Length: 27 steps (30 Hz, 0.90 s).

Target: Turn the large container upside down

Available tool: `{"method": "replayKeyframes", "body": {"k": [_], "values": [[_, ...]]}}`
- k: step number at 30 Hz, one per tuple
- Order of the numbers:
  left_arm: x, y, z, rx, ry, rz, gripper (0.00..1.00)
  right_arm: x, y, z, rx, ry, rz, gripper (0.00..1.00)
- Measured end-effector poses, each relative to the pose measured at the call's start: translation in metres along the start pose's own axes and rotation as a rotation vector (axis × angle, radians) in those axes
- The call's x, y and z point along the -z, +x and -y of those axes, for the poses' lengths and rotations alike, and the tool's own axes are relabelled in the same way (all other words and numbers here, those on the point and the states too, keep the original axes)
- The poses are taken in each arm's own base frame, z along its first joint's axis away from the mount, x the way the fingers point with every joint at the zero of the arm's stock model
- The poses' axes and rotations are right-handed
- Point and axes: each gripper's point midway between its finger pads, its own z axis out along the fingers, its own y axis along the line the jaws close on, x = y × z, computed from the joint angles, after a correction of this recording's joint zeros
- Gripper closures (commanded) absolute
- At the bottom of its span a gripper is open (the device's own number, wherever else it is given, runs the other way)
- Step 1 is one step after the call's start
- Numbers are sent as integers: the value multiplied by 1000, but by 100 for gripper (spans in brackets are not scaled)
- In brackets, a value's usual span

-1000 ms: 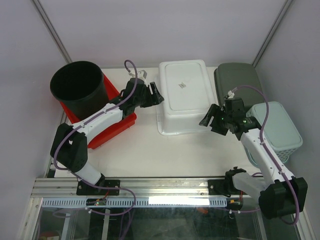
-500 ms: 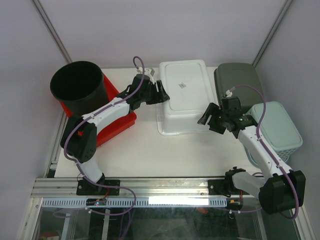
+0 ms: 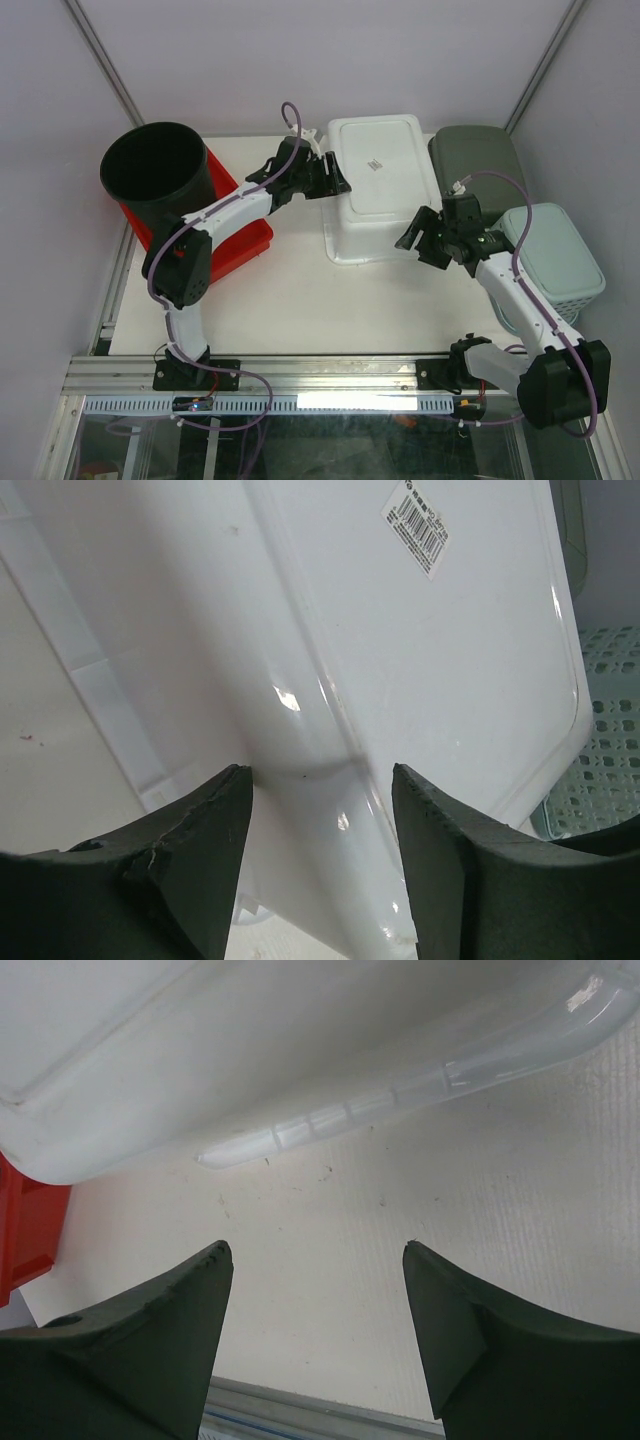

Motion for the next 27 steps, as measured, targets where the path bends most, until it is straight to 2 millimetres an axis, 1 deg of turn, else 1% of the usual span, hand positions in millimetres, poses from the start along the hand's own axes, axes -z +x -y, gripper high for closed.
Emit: {"method": "replayKeyframes", "body": {"k": [6,13,17,22,25,27], "values": [[-15,-8,6,-5,23,-6,42,-1,1,3,-9,12,-1,27],[-24,-18,9,-24,22,-4,39,-9,-2,2,-20,17,2,27],[-23,-23,12,-43,20,-4,36,-17,-6,-2,-39,10,18,27],[-18,-41,22,-74,36,33,29,-28,-16,-7,-86,-16,76,27],[-12,-45,18,-81,16,34,25,-43,-25,-9,-115,-14,103,27],[-6,-47,14,-87,-9,32,25,-54,-26,-8,-127,-2,95,27]]}}
